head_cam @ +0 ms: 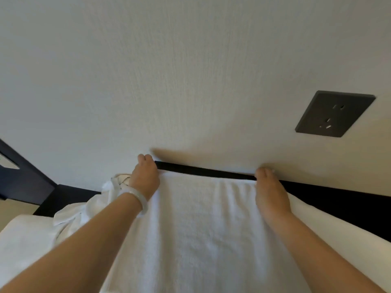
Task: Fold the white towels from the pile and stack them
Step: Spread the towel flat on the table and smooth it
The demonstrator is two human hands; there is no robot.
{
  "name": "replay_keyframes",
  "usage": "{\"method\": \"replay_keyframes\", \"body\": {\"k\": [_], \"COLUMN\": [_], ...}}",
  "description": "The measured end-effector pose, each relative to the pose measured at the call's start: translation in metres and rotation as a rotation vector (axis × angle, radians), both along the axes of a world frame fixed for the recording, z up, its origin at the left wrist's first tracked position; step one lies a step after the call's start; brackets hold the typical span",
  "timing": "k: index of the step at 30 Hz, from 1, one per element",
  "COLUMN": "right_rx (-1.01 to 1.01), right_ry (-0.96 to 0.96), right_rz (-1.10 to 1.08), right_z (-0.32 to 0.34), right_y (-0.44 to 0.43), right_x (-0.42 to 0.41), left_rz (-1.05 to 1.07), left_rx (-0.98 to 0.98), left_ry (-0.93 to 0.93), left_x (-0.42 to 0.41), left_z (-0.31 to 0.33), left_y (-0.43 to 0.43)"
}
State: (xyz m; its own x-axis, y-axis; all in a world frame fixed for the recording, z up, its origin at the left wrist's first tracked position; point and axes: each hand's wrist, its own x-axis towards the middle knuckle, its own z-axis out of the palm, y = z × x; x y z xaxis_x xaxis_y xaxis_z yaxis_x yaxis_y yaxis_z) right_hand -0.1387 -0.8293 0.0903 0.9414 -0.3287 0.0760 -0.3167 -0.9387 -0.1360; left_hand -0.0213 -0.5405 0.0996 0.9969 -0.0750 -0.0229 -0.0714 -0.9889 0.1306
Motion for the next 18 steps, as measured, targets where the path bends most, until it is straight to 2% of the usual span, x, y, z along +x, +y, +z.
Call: {"method": "replay_keyframes", "body": {"k": [2,3,4,6,7,9,12,15,18], "right_rx": [-0.024,-0.040,-0.048,-0.052,-0.038,-0.018,0.088,0.210,0.157], "right_ry": [-0.122,-0.167,-0.168,-0.045,0.030,0.148,0.192,0.124,-0.001], "right_rz": [0.158,0.268,0.384,0.522,0.518,0.439,0.329,0.310,0.124], "right_z": [-0.005,-0.011,-0.019,-0.032,-0.035,-0.034,-0.026,-0.010,-0.003], "right_y": [0.022,0.033,0.043,0.050,0.046,0.035,0.025,0.019,-0.028], "right_x": [-0.013,-0.022,-0.033,-0.048,-0.047,-0.032,-0.004,-0.013,-0.058], "left_rz": [-0.119,-0.222,-0.343,-0.523,-0.547,-0.532,-0.453,-0.367,-0.388], "left_rx": [0.157,0.129,0.055,-0.043,-0.008,0.060,0.077,0.064,0.062], "left_ry": [-0.187,-0.242,-0.265,-0.141,-0.030,0.018,0.061,0.118,0.087], "left_x": [-0.028,-0.049,-0.072,-0.112,-0.122,-0.120,-0.104,-0.110,-0.146], "left_z": [-0.001,-0.005,-0.013,-0.029,-0.036,-0.047,-0.044,-0.041,-0.036], "left_y": [-0.018,-0.028,-0.038,-0.050,-0.052,-0.049,-0.054,-0.067,-0.089]}}
